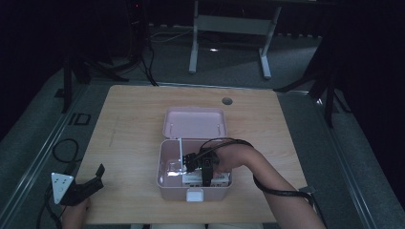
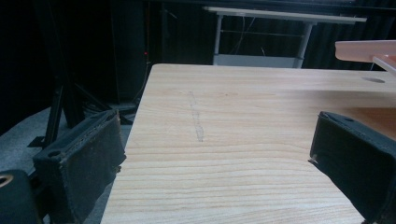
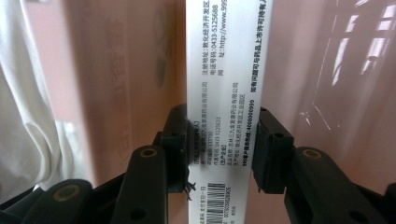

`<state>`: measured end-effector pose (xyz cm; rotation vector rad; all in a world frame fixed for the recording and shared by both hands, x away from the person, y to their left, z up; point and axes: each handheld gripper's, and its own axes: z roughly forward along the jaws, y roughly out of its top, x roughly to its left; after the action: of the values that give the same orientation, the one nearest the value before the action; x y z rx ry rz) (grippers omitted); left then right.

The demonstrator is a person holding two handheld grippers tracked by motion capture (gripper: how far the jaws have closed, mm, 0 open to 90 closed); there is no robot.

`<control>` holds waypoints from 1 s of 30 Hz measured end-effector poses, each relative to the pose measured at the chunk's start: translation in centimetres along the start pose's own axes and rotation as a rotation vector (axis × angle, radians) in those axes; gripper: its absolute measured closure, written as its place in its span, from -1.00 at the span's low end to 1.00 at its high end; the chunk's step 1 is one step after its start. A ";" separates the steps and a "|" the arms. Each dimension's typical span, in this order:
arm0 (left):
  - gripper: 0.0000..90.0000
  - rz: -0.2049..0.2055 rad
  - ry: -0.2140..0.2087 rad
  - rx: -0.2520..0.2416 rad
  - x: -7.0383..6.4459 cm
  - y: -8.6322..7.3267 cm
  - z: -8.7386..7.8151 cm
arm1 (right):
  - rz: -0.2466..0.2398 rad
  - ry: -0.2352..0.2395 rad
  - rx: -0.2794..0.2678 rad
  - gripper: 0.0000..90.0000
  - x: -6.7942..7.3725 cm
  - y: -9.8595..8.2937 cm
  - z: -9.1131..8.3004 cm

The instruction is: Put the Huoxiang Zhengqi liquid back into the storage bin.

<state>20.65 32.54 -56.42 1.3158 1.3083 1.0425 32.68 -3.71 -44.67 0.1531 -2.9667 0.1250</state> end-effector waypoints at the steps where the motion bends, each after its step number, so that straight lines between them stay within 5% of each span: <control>1: -0.93 0.000 0.001 0.000 0.0 0.0 0.0 | 0.001 0.000 -0.006 0.38 0.0 0.0 0.1; 16: -0.93 0.001 -0.001 0.002 0.0 0.0 0.0 | 0.007 0.005 -0.006 0.34 0.0 0.0 -0.1; 30: -0.93 0.002 0.000 0.002 0.0 0.0 0.0 | 0.038 -0.052 -0.085 0.27 0.2 -1.8 -4.9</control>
<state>20.68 32.53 -56.41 1.3188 1.3091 1.0428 33.51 -5.09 -39.65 0.0898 -3.0212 -0.0004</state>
